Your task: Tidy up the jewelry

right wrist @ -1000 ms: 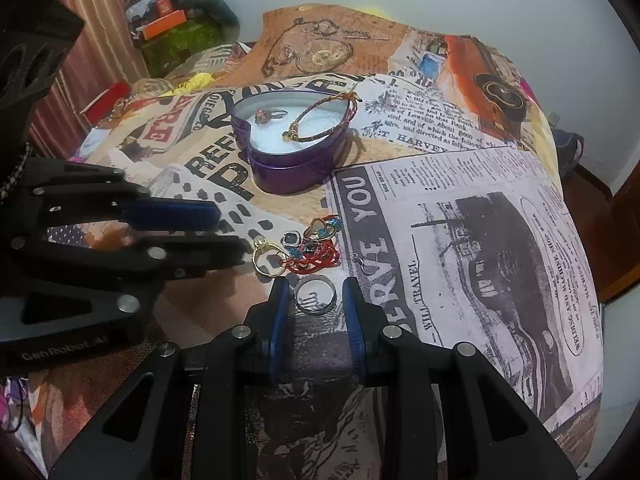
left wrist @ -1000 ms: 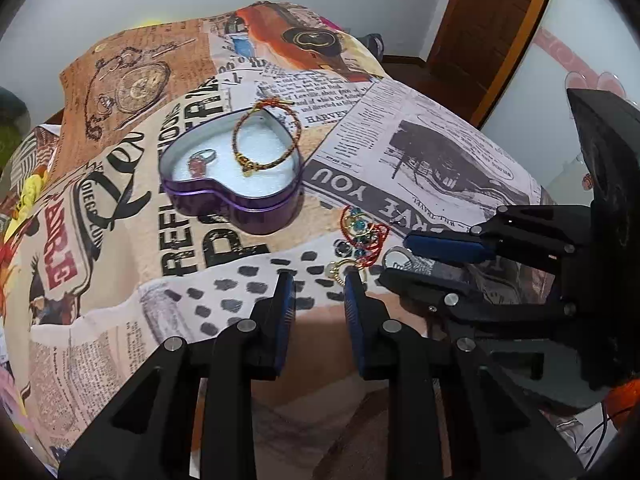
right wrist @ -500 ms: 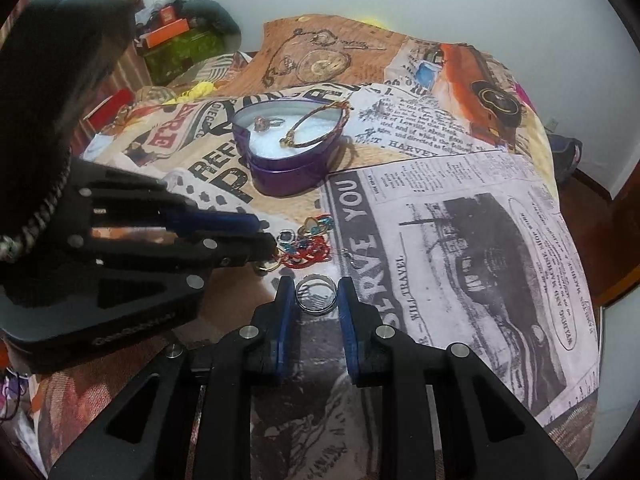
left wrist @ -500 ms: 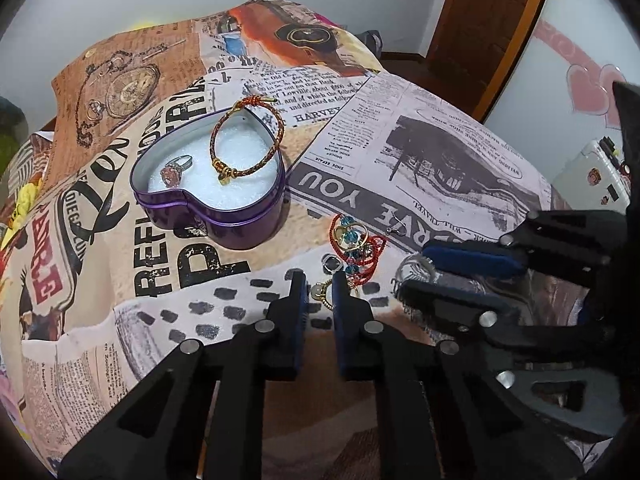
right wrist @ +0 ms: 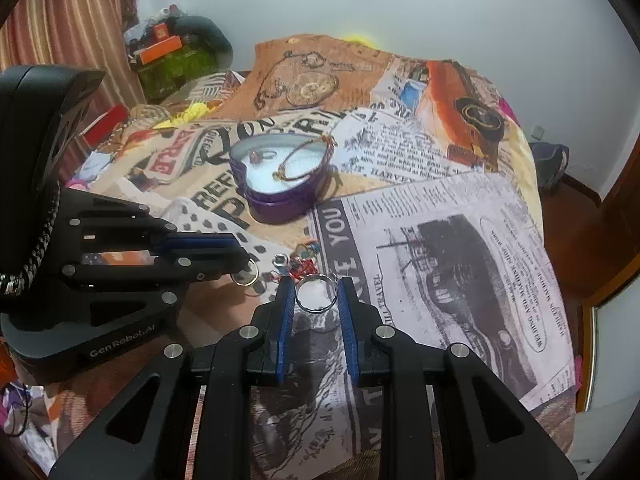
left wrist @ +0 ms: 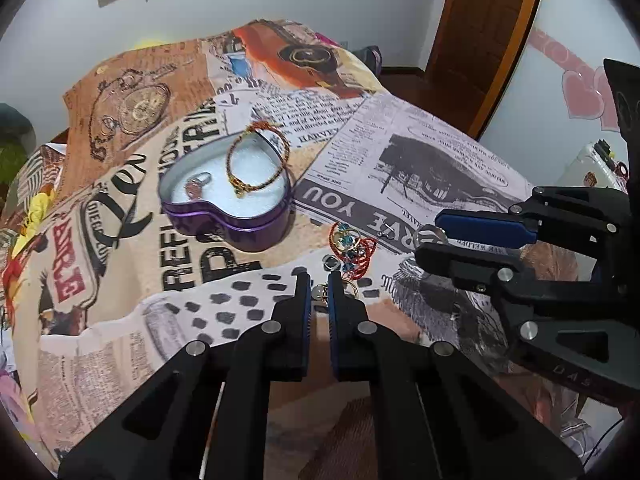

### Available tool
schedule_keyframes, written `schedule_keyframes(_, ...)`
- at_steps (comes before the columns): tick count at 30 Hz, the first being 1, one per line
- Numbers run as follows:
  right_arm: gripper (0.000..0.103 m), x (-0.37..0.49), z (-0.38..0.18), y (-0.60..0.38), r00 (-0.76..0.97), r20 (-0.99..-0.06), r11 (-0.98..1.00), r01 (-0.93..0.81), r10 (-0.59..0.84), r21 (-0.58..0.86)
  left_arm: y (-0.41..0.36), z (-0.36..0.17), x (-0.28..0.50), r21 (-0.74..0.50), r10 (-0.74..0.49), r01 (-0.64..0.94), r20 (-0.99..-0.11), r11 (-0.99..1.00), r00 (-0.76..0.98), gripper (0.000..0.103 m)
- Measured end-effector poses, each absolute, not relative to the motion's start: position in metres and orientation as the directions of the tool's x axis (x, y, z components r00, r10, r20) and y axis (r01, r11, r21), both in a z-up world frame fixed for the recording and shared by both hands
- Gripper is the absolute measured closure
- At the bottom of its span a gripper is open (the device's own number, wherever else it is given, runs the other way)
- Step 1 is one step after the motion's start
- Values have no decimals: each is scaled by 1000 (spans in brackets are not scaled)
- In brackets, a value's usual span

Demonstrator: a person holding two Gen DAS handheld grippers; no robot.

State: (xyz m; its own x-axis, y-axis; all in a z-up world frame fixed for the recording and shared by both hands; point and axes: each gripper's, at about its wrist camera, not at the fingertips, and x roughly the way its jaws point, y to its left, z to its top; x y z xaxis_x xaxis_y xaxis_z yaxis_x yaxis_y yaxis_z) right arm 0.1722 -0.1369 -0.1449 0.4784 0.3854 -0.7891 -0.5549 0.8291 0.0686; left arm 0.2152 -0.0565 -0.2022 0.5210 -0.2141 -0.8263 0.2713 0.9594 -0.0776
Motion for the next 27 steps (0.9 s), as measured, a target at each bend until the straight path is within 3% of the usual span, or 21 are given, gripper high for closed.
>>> schedule_keyframes(27,83,190,-95,-105,569,-709,837,-544,417,56,5,-143,208,-67,-175,188,-734,980,657,97)
